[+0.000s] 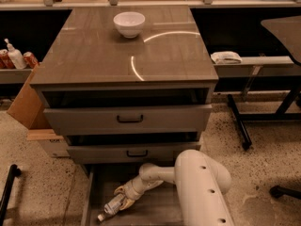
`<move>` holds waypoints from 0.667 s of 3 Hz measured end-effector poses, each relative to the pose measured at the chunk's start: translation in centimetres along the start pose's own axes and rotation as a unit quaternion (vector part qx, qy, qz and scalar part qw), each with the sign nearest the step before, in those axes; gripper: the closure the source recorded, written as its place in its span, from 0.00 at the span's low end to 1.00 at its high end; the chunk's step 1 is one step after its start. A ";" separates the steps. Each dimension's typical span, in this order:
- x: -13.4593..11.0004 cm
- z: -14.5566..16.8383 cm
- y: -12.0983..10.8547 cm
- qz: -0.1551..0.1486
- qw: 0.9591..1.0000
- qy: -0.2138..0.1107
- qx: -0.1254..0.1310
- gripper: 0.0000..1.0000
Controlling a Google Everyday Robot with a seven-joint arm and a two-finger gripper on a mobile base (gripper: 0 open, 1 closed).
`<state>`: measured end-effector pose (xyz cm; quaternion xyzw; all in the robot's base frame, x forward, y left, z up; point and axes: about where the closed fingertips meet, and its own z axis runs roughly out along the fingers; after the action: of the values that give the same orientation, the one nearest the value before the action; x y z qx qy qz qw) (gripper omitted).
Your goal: Pick blue plastic bottle from bottom drawer and place on counter
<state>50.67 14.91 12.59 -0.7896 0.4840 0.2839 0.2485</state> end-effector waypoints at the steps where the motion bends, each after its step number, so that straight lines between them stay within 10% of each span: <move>1: -0.1 -0.2 0.2 0.004 1.000 -0.001 0.001 0.87; 2: -0.7 -1.3 0.6 0.004 1.000 -0.001 0.008 1.00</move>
Offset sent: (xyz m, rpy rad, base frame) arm -0.0047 -0.0150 0.0193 -0.0054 -0.0067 -0.0331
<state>50.11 14.30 13.93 -0.7851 0.4894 0.2817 0.2544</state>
